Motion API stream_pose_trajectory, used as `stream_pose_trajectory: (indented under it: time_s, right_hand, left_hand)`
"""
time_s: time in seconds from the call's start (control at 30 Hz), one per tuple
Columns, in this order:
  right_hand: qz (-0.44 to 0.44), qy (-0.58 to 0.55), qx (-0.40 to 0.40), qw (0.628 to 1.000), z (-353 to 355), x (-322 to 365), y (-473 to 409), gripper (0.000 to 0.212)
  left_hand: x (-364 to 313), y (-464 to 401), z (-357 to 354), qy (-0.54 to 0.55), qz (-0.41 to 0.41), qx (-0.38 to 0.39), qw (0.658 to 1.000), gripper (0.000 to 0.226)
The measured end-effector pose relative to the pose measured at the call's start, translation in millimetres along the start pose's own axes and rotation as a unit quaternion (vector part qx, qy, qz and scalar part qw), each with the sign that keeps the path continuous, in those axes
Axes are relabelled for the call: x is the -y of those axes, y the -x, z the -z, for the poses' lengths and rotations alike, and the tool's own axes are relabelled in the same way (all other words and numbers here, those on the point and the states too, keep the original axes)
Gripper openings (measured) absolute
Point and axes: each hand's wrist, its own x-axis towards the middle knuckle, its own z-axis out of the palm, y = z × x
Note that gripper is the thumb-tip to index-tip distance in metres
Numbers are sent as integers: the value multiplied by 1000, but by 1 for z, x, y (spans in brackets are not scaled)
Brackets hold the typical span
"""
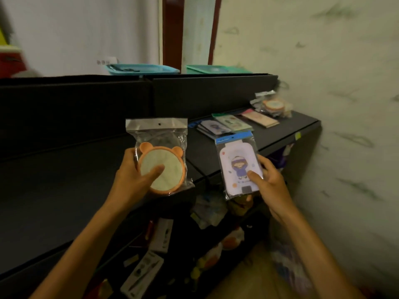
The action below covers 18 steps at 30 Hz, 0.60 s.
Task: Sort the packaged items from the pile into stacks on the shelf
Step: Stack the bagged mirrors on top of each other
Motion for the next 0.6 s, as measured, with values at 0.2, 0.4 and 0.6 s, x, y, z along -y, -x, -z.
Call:
stream_pose_trajectory:
  time_s: [0.2, 0.4, 0.6]
  right_hand:
    - [-2, 1, -15, 1000, 66, -15, -42, 40]
    - [-8, 9, -1, 1000, 86, -34, -113, 43]
    - [-19, 34, 55, 998, 66, -46, -212, 48]
  left_hand:
    - [-22, -36, -74, 0, -12, 17, 1000, 61]
    - [-14, -89, -120, 2, -10, -11, 1000, 66]
    - [-7, -162, -154, -25, 3, -83, 996, 64]
